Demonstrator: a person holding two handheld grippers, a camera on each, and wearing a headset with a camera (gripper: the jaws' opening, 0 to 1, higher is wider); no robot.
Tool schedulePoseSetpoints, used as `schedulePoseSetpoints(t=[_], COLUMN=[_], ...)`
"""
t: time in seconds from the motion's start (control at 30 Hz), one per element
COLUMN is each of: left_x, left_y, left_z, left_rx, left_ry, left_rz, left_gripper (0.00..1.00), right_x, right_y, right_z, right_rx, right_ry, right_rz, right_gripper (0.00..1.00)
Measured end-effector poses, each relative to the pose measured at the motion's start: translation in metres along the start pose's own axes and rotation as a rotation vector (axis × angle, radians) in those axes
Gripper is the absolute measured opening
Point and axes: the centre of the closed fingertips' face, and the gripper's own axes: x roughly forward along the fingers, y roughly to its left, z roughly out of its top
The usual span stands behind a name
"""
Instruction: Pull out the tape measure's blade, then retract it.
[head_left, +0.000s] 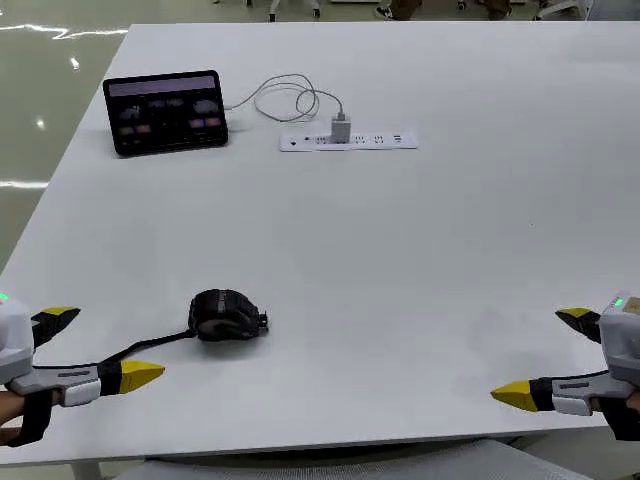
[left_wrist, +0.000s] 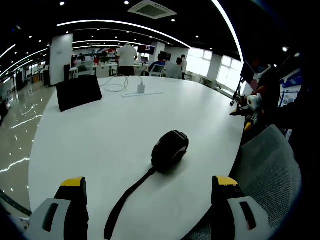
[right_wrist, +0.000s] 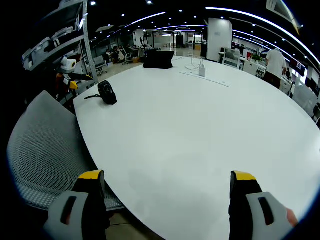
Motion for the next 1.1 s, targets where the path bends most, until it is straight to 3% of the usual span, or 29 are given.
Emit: schedulePoseSetpoints(t=[0.07,0.17,0.27,0.4,0.5,0.57,0.73,0.8,0.9,1.1], left_x=[0.003,0.008,0.014,0.023,0.033,0.041,0.056,0.060,0.068,0.085], left_y=[-0.002,-0.009,-0.009,-0.014,-0.018,-0.024,-0.026,-0.026,-0.030,-0.031], left_z=[0.001,-0.001,0.000,-0.005,-0.007,-0.002,0.006,0.005,0.009,0.020], left_rx=[0.018,0.031,0.062,0.051,0.108,0.144,0.217,0.267,0.361,0.467], left_ry=[0.005,0.038,0.048,0.098,0.145,0.141,0.172,0.212,0.237,0.293], left_rz=[-0.013,-0.074,-0.079,-0.124,-0.157,-0.198,-0.228,-0.248,-0.307,-0.360], left_gripper=[1.00,1.00,1.00,1.00,1.00,1.00,1.00,1.00,0.97,0.93], right_x=[0.001,0.006,0.012,0.024,0.038,0.046,0.063,0.068,0.078,0.093], right_y=[0.000,0.003,0.010,0.017,0.026,0.030,0.040,0.043,0.048,0.062], right_z=[0.002,0.006,0.009,0.018,0.028,0.035,0.054,0.059,0.067,0.079], right_rx=[-0.005,-0.026,-0.053,-0.080,-0.087,-0.113,-0.137,-0.147,-0.176,-0.234], right_ry=[0.000,0.001,0.017,0.014,0.020,0.022,0.010,0.009,0.007,0.014], right_rz=[0.000,0.017,0.052,0.084,0.129,0.142,0.175,0.188,0.211,0.256], right_gripper=[1.00,0.99,0.96,0.96,0.94,0.94,0.95,0.95,0.98,1.00])
